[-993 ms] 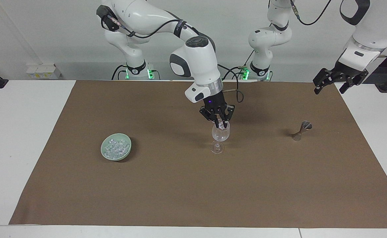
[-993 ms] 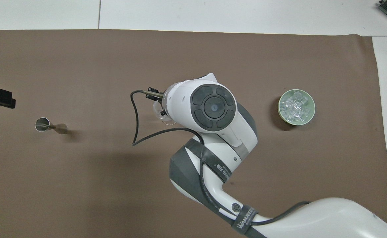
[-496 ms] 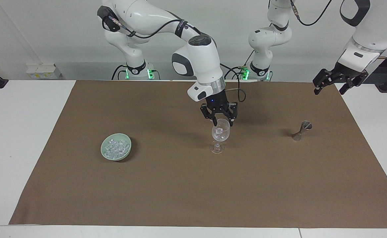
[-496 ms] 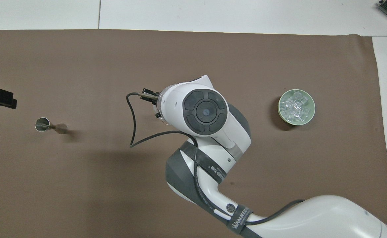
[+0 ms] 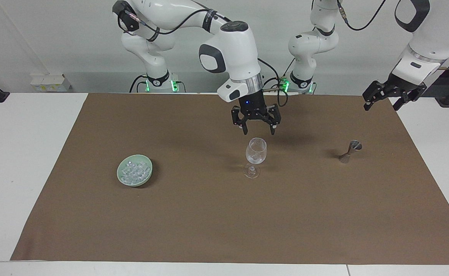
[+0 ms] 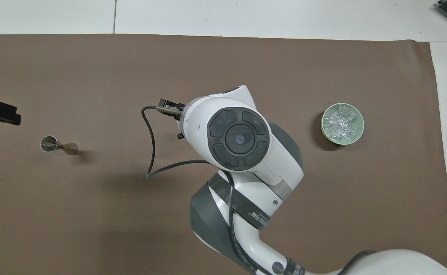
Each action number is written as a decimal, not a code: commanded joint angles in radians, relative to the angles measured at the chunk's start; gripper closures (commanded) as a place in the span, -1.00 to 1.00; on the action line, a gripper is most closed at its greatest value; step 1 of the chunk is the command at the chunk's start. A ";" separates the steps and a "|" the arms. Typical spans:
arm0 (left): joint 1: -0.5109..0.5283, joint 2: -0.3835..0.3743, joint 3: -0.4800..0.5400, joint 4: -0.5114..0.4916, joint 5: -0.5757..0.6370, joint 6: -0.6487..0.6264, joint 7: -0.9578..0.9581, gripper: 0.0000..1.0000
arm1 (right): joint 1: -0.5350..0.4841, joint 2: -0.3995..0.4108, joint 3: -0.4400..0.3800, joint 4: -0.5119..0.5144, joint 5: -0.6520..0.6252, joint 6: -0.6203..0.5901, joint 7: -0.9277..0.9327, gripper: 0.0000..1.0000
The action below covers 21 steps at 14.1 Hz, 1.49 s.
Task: Pour wine and add ice with both arms
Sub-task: 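Return the ice bowl to its spot and withdraw the right gripper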
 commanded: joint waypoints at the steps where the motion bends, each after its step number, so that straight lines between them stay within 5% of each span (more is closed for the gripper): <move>1: 0.004 -0.007 0.005 -0.008 -0.020 0.017 0.016 -1.00 | -0.015 -0.063 -0.050 -0.016 -0.002 -0.074 -0.045 -1.00; 9: 0.027 -0.005 0.006 -0.008 -0.054 0.016 0.012 -1.00 | -0.012 -0.178 -0.352 -0.020 0.200 -0.272 -0.428 -1.00; 21: 0.024 -0.002 0.006 -0.008 -0.076 0.026 0.005 -1.00 | -0.010 -0.375 -0.665 -0.023 0.335 -0.564 -0.809 -1.00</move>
